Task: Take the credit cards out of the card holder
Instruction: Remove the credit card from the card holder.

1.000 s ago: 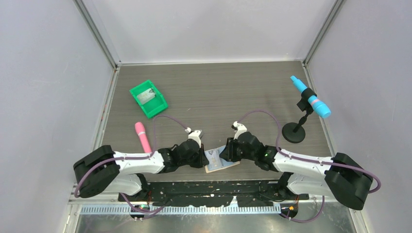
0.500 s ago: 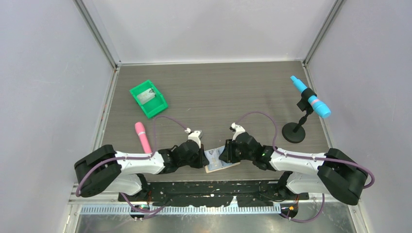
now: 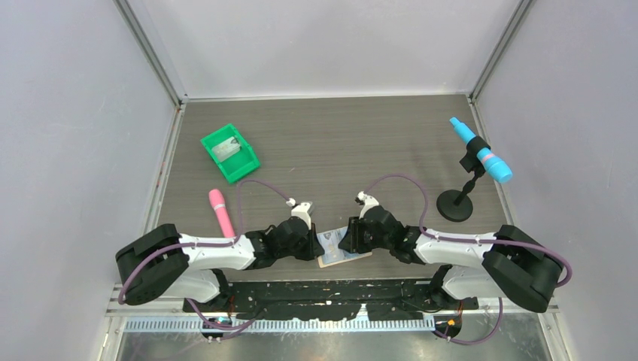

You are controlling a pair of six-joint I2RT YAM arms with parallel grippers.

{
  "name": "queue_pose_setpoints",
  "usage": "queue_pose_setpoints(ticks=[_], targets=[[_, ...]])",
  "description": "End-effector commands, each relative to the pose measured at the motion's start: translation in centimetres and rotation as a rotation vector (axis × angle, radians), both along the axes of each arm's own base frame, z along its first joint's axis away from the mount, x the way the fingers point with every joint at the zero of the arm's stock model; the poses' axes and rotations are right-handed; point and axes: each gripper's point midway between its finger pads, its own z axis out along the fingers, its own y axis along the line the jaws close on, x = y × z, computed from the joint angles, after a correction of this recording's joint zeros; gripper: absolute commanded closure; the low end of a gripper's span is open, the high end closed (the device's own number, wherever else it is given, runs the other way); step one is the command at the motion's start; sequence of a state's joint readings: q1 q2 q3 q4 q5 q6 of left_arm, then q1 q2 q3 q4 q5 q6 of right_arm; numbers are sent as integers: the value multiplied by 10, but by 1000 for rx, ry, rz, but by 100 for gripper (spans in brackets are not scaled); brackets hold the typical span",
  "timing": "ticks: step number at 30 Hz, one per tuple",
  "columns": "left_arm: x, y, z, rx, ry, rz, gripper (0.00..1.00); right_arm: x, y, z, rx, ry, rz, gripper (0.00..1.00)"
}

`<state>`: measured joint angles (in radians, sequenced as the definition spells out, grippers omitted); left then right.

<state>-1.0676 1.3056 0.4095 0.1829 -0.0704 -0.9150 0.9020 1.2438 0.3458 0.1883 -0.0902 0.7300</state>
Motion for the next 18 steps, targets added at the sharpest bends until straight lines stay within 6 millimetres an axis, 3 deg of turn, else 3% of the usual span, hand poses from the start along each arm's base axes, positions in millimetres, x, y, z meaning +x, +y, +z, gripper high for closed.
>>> queue_pose_setpoints(ticks=[1,9,14,18], targets=[[4,1,-3,5,-15,21,97,1,7,4,49,-7,6,69],[4,0,-3,5,-12,16,98,-1,12,7,121,7,24,75],[4,1,-5,17,-14,15,98,0,11,10,142,-5,24,93],[3,3,-8,28,-11,16,98,-1,3,10,152,-11,25,95]])
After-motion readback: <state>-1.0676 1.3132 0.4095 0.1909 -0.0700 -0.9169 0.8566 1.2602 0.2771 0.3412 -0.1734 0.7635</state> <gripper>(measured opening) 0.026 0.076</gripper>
